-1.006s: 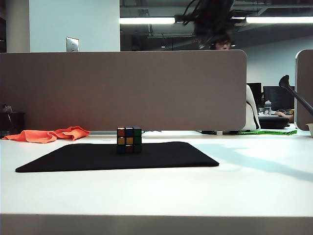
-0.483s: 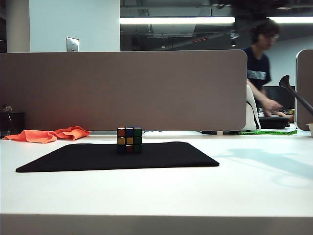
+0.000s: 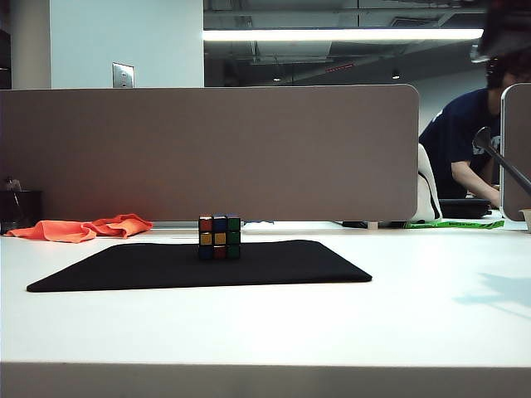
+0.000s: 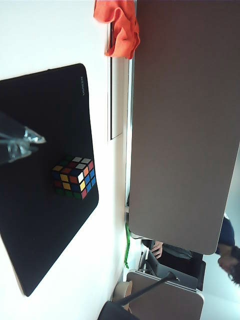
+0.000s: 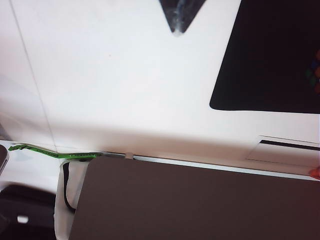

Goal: Pick up the cube on the right side of the mouse pad, then place it in the center of the mouse pad.

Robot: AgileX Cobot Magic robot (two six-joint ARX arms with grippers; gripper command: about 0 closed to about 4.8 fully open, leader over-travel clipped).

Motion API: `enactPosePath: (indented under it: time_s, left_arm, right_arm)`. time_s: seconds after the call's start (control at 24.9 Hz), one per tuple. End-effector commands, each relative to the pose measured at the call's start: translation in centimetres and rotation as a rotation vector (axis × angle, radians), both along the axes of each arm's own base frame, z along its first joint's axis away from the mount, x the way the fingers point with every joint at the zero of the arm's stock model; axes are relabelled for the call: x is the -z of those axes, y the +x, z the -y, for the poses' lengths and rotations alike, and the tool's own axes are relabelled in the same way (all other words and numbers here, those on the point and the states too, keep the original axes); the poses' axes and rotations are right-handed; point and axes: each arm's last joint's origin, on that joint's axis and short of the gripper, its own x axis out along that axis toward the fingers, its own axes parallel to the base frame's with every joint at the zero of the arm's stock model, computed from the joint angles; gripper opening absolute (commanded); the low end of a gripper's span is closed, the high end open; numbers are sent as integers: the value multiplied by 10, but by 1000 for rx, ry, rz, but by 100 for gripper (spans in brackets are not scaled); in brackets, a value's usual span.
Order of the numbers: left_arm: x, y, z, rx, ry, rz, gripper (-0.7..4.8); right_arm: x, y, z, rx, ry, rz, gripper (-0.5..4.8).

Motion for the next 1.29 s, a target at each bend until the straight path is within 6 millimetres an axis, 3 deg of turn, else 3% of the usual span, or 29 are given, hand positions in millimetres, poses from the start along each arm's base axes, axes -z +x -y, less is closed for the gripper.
enactPosePath:
  time_s: [0.04, 0.32, 0.6, 1.01, 1.29]
  left_arm:
    - [-2, 0, 0, 1, -3, 11, -6]
    - [-3, -1, 0, 11, -19, 13, -6]
    - [-3, -1, 0, 11, -18, 12, -6]
    - [-3, -1, 0, 11, -19, 12, -6]
    - [-3, -1, 0, 11, -19, 12, -6]
  right_arm:
    - [13, -20, 10, 6, 21, 79, -5]
    - [56, -75, 46, 142, 84, 186, -5]
    - [74, -101, 55, 163, 87, 258, -5]
    - [93, -114, 56, 213, 88, 291, -5]
    - [100, -112, 58, 277, 101, 272, -5]
